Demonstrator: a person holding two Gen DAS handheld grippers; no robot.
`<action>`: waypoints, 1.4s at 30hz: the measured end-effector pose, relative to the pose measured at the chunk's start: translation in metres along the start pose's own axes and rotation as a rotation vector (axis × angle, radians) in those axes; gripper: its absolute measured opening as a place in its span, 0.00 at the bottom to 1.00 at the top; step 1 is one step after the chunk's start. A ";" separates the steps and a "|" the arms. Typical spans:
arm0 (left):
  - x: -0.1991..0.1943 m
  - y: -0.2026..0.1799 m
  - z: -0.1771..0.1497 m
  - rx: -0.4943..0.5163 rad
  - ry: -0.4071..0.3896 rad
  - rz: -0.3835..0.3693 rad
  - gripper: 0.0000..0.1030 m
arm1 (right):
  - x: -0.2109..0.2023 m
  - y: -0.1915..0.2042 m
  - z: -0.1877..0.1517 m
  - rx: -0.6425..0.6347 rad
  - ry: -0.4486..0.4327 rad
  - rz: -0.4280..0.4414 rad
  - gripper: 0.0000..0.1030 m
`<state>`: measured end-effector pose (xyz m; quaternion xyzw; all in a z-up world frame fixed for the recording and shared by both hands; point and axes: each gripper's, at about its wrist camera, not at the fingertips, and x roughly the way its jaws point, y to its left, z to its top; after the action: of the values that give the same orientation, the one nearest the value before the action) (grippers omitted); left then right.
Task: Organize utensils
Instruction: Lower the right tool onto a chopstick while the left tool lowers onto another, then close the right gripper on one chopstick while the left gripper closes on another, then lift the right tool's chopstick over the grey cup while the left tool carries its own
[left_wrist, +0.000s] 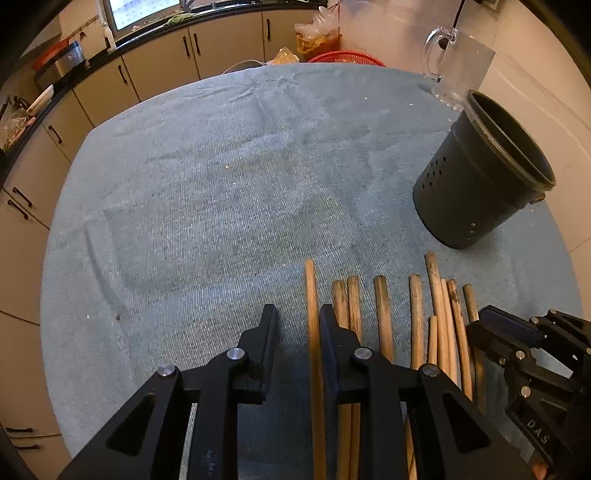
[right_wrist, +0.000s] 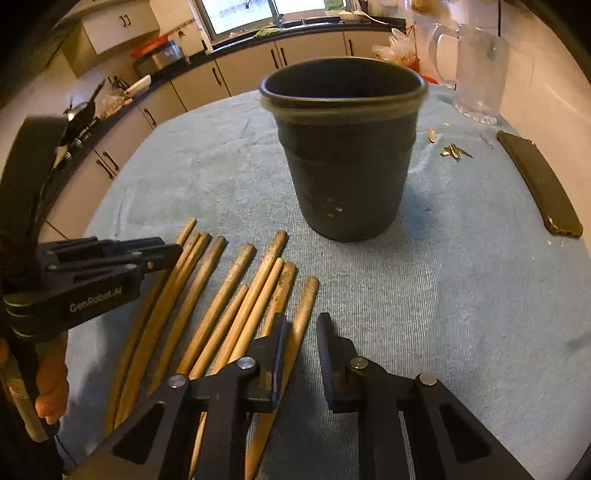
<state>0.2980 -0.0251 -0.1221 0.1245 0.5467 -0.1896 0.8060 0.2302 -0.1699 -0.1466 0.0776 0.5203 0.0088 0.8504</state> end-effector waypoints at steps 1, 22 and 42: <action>0.000 -0.001 0.002 0.005 0.004 0.006 0.23 | 0.001 0.000 0.001 -0.005 0.003 -0.001 0.18; -0.014 0.010 -0.024 -0.083 0.023 0.112 0.06 | 0.020 0.014 0.021 -0.167 0.055 -0.067 0.11; -0.188 -0.021 -0.089 -0.250 -0.453 0.140 0.05 | -0.158 -0.046 -0.034 -0.029 -0.439 0.159 0.08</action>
<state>0.1527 0.0246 0.0192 0.0160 0.3615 -0.0877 0.9281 0.1244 -0.2258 -0.0291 0.1063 0.3151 0.0663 0.9408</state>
